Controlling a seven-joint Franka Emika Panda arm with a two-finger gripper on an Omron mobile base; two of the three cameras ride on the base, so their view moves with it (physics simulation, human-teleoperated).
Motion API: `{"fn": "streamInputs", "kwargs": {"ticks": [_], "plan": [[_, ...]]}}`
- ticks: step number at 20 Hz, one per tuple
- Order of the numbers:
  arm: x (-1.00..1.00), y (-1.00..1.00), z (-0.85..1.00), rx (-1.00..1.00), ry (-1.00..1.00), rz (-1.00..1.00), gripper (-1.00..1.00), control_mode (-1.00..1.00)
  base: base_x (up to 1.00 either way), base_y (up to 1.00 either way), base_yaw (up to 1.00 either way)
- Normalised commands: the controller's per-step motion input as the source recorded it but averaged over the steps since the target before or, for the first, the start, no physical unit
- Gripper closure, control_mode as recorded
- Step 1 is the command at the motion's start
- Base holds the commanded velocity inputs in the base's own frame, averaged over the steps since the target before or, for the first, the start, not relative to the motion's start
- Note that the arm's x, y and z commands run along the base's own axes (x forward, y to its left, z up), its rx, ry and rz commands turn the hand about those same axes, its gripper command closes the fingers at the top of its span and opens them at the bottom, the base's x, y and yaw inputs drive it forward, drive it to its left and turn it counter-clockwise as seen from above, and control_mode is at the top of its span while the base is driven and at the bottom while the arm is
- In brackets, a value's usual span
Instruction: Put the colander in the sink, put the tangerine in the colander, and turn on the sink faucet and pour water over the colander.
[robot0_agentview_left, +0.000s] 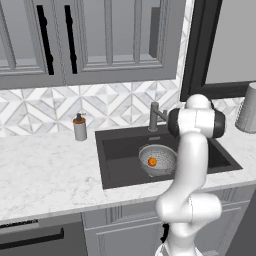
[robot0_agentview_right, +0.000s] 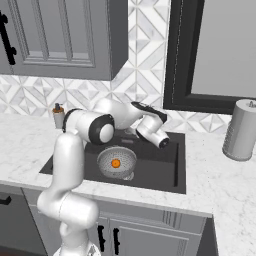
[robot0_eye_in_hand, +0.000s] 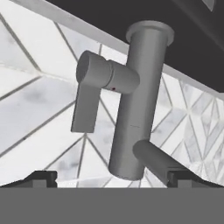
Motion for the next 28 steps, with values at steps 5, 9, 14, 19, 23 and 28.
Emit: {"fn": "streamInputs", "kwargs": {"ticks": [5,9,14,19,23,28], "plan": [[0.6,0.0,-0.46,0.0,0.0,0.02,-1.0,-1.0,0.0,0.0,0.0],[0.46,0.0,-0.18,0.03,0.0,0.02,-1.0,-1.0,0.0,0.0,0.0],[0.44,0.0,-0.03,0.03,0.0,0.02,-1.0,-1.0,0.0,0.0,0.0],[0.45,0.0,0.0,0.05,0.0,0.0,-1.0,-1.0,0.0,0.0,0.0],[0.35,-0.05,-0.01,0.05,0.0,0.0,1.0,-1.0,0.0,0.0,0.0],[0.21,-0.35,0.0,0.07,-0.02,-0.02,1.0,-1.0,0.0,0.0,0.0]]}}
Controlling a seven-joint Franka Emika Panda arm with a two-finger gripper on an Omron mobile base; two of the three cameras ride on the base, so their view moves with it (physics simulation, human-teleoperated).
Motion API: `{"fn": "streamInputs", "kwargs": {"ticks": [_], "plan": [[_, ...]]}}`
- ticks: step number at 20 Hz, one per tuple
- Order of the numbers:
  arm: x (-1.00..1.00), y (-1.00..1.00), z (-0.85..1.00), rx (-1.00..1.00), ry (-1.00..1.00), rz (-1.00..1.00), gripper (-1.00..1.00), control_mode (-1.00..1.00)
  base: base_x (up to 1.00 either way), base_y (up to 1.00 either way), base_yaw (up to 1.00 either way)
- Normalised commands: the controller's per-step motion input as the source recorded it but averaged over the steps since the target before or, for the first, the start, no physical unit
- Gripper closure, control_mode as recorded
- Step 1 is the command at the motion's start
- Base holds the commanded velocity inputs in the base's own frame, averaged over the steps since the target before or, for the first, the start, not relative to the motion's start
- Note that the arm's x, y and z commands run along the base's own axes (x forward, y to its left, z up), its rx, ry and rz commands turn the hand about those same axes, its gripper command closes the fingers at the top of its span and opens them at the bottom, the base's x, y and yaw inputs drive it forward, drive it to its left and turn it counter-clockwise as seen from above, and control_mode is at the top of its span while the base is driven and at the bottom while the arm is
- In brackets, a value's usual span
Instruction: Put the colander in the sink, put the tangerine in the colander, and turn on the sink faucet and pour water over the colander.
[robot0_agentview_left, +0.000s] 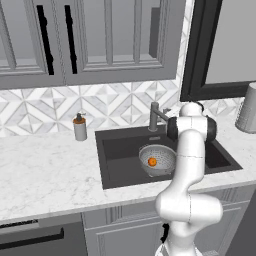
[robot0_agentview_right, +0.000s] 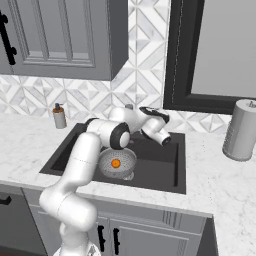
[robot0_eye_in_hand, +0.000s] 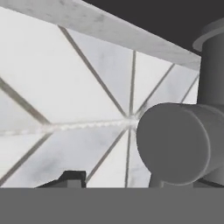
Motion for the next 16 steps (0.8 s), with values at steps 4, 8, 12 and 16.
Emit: {"fn": "streamInputs", "kwargs": {"ticks": [4,8,12,16], "plan": [[0.28,-0.54,0.0,0.07,-0.02,-0.12,1.0,-1.0,0.0,0.0,0.0],[0.54,-0.75,-0.04,0.05,0.0,-0.23,1.0,-1.0,0.0,0.0,0.0],[0.59,-0.99,-0.29,0.0,0.0,-0.35,1.0,-1.0,0.0,0.0,0.0],[0.74,-1.0,-0.3,0.0,0.07,-0.44,1.0,-1.0,0.0,0.0,0.0]]}}
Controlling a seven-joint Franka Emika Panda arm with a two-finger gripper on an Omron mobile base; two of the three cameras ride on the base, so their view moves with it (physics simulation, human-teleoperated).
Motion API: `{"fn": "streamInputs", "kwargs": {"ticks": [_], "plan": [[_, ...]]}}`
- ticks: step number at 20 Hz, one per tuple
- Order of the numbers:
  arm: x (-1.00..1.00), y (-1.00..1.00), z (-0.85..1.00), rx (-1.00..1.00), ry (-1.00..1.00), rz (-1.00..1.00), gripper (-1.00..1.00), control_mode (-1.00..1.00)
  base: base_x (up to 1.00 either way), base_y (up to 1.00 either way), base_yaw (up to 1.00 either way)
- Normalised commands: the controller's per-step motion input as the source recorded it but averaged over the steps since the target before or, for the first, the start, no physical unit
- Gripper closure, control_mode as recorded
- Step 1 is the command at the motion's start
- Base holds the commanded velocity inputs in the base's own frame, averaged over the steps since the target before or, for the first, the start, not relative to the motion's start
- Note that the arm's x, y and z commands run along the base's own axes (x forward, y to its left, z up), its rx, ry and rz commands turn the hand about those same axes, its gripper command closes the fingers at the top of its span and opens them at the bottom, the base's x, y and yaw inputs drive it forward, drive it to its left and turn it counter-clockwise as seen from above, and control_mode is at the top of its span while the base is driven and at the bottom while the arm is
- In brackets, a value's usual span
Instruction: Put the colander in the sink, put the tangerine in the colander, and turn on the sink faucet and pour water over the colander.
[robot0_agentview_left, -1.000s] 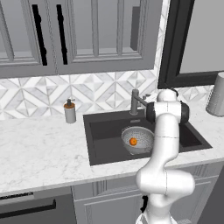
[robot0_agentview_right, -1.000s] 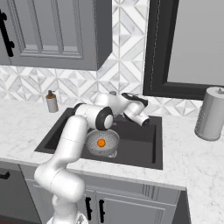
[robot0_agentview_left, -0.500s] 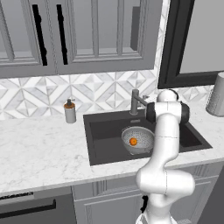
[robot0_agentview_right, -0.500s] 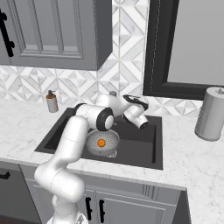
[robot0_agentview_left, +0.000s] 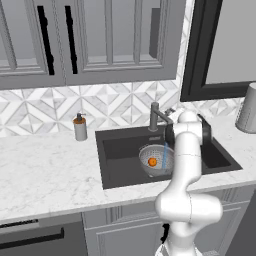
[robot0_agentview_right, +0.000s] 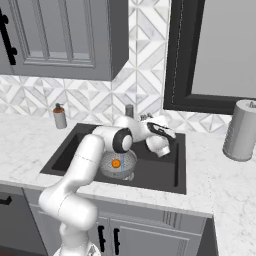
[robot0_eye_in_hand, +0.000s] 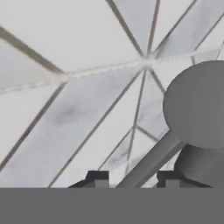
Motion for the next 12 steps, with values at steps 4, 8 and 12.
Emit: {"fn": "streamInputs", "kwargs": {"ticks": [4,8,12], "plan": [[0.87,-0.96,-0.09,0.0,0.17,-0.47,1.0,-1.0,0.0,0.0,0.0],[-0.35,-0.69,0.95,0.18,-0.2,-0.25,1.0,-1.0,0.0,0.0,0.0],[-0.79,-0.39,1.0,0.16,-0.42,-0.22,1.0,-1.0,0.0,0.0,0.0]]}}
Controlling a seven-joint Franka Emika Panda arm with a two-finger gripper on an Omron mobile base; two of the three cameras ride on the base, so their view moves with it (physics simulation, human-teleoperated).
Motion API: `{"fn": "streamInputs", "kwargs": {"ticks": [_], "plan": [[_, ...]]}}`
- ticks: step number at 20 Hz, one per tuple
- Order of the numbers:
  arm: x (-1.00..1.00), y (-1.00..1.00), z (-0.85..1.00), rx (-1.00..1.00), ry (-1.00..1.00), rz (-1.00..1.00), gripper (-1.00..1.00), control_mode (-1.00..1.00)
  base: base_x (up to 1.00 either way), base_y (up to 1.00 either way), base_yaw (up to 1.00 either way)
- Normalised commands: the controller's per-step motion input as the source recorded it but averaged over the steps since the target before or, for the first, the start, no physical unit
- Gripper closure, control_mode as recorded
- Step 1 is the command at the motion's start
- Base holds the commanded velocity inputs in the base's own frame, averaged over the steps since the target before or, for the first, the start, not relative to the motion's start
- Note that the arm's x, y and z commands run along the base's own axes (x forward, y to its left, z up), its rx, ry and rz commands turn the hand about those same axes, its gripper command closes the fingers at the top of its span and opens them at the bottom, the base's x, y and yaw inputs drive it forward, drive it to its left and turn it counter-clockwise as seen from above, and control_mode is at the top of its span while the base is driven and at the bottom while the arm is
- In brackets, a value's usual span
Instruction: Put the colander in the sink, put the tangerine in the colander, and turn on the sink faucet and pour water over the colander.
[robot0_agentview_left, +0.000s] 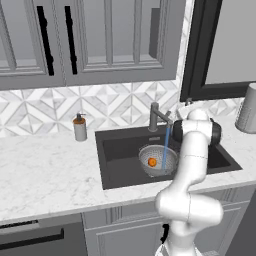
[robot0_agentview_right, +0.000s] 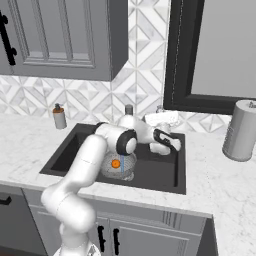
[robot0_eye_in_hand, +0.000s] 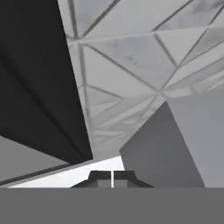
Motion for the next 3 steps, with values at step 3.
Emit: {"fn": "streamInputs", "kwargs": {"ticks": [3], "plan": [[-0.88,-0.23,1.0,0.12,-0.48,-0.26,1.0,-1.0,0.0,0.0,0.0]]}}
